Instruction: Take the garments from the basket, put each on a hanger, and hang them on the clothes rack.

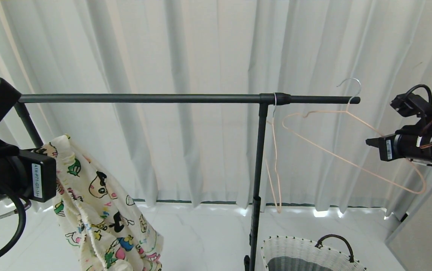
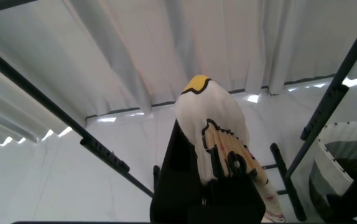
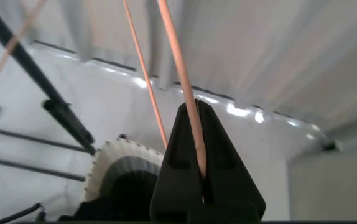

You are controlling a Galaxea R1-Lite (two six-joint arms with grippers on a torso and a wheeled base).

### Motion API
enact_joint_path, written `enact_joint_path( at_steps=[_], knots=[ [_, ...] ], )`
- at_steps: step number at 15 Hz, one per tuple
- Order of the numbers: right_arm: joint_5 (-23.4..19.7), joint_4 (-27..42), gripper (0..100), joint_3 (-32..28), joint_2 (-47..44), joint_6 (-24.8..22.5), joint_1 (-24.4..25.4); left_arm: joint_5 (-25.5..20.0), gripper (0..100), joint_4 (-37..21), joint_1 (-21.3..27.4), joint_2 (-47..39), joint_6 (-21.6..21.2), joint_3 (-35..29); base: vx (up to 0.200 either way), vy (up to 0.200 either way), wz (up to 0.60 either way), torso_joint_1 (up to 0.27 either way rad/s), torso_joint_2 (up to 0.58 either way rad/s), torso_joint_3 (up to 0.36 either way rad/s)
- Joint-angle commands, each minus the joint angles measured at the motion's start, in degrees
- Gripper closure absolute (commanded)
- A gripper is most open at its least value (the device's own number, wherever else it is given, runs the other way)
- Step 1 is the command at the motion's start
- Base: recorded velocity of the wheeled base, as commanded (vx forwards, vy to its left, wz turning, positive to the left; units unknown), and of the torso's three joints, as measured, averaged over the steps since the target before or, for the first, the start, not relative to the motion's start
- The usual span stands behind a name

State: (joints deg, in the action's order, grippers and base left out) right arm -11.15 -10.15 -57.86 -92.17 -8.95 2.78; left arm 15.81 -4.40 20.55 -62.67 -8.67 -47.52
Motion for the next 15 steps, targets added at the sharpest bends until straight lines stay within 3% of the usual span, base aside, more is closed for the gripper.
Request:
enact_joint_path(
  at_steps=[1,3,6,10,12,15],
  knots=[
    [4.91,0.31,100,4.77,7.27,-0.02,1.35,0.1,100,-0.08,-0.07,-0.35,0.05,0.15,0.0,0.0,0.0,0.0,0.0,0.0],
    [9.92,0.57,100,7.5,10.7,0.07,1.79,0.1,100,0.09,-0.16,-0.43,0.14,0.23,0.0,0.0,0.0,0.0,0.0,0.0],
    [18.01,1.37,100,10.31,14.04,0.07,1.79,0.27,100,4.93,-0.25,-0.61,-0.12,3.57,0.0,0.0,0.0,0.0,0.0,0.0],
    [29.0,1.45,100,11.36,15.27,0.16,1.09,0.54,100,9.94,-2.45,-2.02,-3.11,6.47,0.0,0.0,0.0,0.0,0.0,0.0],
    [29.88,2.51,100,11.27,16.32,0.07,1.09,0.45,100,11.08,-3.85,-2.28,-4.16,6.39,0.0,0.0,0.0,0.0,0.0,0.0],
    [29.96,6.81,100,11.36,19.14,0.07,1.09,0.45,100,11.34,-4.12,-2.19,-4.34,6.47,-0.2,0.0,0.0,0.007,0.01,0.002]
  ],
)
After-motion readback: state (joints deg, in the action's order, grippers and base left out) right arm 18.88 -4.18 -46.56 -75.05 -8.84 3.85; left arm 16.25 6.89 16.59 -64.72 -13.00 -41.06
